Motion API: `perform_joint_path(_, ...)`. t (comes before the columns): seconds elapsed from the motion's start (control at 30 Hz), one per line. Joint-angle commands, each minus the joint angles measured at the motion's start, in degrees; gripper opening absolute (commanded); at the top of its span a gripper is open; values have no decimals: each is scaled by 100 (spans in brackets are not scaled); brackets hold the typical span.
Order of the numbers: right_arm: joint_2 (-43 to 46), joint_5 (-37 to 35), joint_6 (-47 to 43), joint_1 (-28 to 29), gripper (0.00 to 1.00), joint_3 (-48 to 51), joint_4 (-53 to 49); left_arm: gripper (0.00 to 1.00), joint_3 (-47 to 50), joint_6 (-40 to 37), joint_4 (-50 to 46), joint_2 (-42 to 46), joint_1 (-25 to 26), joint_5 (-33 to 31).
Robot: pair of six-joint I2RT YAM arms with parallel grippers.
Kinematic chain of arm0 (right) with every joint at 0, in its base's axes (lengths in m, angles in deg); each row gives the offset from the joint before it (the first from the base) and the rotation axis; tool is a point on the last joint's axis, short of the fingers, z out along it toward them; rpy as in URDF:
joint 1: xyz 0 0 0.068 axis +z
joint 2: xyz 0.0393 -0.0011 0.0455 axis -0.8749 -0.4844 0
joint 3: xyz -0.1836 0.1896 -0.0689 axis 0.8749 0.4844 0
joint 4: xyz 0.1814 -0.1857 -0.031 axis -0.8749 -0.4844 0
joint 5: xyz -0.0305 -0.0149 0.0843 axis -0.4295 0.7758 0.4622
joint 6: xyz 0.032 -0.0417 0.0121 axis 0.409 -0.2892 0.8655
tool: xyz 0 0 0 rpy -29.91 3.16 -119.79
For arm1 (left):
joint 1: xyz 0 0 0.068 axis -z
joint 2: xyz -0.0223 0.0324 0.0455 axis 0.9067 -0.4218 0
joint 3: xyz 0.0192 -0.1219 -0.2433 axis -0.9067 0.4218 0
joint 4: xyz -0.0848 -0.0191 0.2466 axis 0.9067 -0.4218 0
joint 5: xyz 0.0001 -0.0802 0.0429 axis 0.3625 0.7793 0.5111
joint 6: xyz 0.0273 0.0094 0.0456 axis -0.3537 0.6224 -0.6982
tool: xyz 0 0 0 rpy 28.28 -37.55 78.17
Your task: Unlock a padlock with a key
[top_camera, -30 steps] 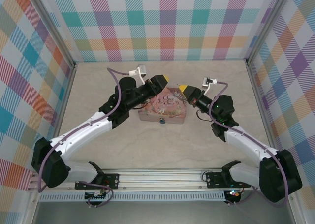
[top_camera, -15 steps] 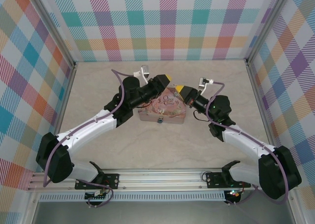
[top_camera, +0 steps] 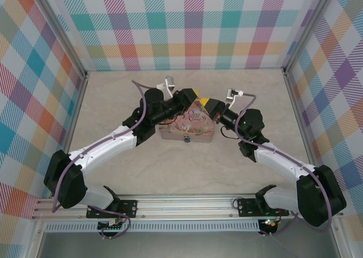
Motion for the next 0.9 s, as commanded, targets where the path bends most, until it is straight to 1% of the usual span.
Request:
perform_joint_path(0.0, -37, -84, 63, 57, 5, -177, 301, 21, -11, -3, 200, 5, 42, 91)
perform_joint_path(0.1, -38, -101, 68, 56, 5, -168, 291, 14, -8, -48, 157, 46, 43, 50)
perform_joint_path(0.37, 3, -147, 99, 65, 5, -124, 248, 5, 28, -162, 27, 180, 43, -91)
perform_joint_path(0.43, 15, -151, 99, 65, 5, -107, 248, 6, 34, -180, 0, 202, 43, -118)
perform_joint_path(0.5, 30, -164, 111, 63, 5, -79, 237, 11, 31, -194, -31, 224, 43, -151)
perform_joint_path(0.6, 58, -190, 125, 65, 5, -54, 235, 12, 34, -213, -44, 240, 38, -182)
perform_joint_path(0.67, 59, -207, 134, 65, 5, -33, 228, 11, 36, -229, -53, 247, 43, -189)
perform_joint_path(0.87, 7, -157, 160, 65, 5, -65, 225, 3, 27, -275, -88, 275, 38, -227)
